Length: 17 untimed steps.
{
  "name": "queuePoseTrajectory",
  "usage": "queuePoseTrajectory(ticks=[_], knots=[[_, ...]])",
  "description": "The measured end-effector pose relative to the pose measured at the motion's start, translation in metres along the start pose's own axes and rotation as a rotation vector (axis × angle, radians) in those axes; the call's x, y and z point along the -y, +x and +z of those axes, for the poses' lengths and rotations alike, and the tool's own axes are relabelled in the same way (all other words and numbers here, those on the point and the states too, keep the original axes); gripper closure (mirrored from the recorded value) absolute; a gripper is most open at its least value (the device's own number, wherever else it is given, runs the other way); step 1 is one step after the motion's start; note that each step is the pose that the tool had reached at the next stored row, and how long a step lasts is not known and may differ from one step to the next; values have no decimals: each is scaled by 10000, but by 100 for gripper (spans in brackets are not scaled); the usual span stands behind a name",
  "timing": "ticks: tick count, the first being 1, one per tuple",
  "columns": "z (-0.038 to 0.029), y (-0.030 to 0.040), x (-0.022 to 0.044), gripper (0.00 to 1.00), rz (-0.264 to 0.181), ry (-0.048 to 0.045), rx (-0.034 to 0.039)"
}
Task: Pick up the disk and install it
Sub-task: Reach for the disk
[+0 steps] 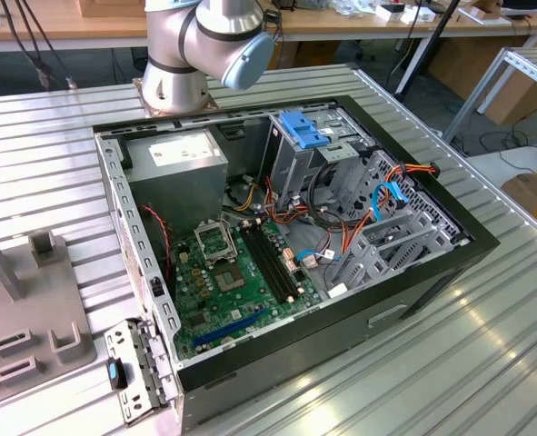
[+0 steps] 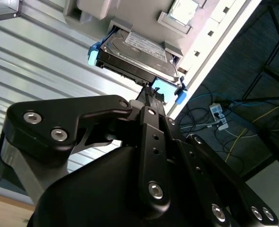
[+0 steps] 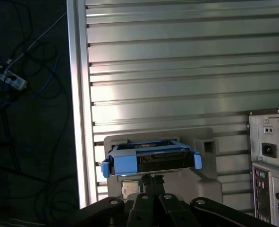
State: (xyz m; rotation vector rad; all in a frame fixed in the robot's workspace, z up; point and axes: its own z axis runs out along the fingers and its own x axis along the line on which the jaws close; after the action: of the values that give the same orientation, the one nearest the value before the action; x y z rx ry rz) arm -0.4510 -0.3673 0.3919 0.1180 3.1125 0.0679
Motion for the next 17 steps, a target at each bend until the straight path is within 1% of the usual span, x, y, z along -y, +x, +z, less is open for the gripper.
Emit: queuePoseTrajectory(ticks=[2,4,5,7,9,14,17], knots=[[1,19,2,89,0,0,0],[1,23,3,89,-2,-1,0],[1,45,3,89,1,0,0],[3,135,11,89,-1,0,1],[5,193,16,89,-1,0,0],[14,198,-19,89,-2,-1,-1],[19,198,-19,89,-1,-1,-3]])
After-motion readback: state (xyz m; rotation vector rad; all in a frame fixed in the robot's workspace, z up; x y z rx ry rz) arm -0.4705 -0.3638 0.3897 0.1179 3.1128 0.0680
